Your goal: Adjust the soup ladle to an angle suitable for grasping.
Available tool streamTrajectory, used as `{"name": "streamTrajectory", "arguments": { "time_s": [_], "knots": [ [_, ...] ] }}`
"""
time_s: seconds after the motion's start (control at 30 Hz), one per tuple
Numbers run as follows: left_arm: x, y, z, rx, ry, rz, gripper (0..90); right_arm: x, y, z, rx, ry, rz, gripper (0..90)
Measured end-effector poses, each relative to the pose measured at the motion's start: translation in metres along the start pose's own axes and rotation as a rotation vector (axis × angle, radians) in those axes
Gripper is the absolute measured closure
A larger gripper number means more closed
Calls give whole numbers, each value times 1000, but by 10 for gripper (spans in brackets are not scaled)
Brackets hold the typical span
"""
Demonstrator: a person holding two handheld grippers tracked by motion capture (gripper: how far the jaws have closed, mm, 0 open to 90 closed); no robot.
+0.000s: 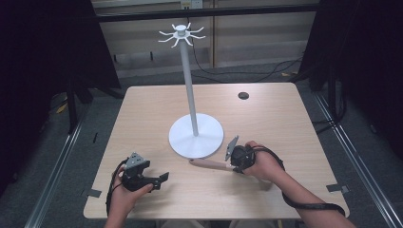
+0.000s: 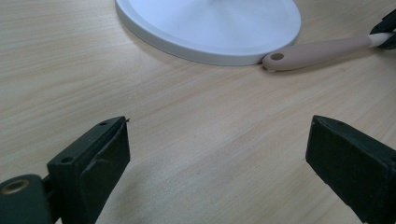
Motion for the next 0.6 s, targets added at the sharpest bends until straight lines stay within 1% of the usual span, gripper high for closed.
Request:
{"name": "streamTrajectory", "arguments": {
  "time_s": [0.07,0.1,0.13,0.27,0.3,0.37,0.4,0.47,0.53,0.6],
  "knots": [
    [0,0,0,-2,-1,1,63,2,0,0,-13,21,3,794],
    [0,0,0,-1,0,1,63,4,-2,-1,-26,18,6,794],
    [0,0,0,0,-1,1,63,5,-1,-1,-19,33,8,794],
    [0,0,-1,-6,-5,4,63,14,-3,-2,-18,66,22,794],
    [0,0,0,-6,-4,2,63,17,-3,-2,-11,80,19,794],
    [-1,1,-1,-5,-3,0,63,19,-4,-2,-14,83,19,794],
    [-1,1,-1,-6,-5,0,63,21,-5,-2,-4,100,20,794],
    [-1,1,-1,-5,-4,-1,63,22,-6,-2,-10,105,21,794],
    [-1,1,-1,-5,-4,-2,63,24,-6,-1,-4,123,20,794],
    [-1,1,-1,-3,-5,-1,63,26,-6,0,-15,139,23,794]
  ]
}}
Point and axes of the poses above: each handheld gripper's, and its own axes: x roughly backward along the jaws, z roughly out of its top, y roughly to its right, the point moved 7 cm from there along -x, roughly forward along the jaws, and after that the axes turned 12 degrees about y, right-handed, at the moved point
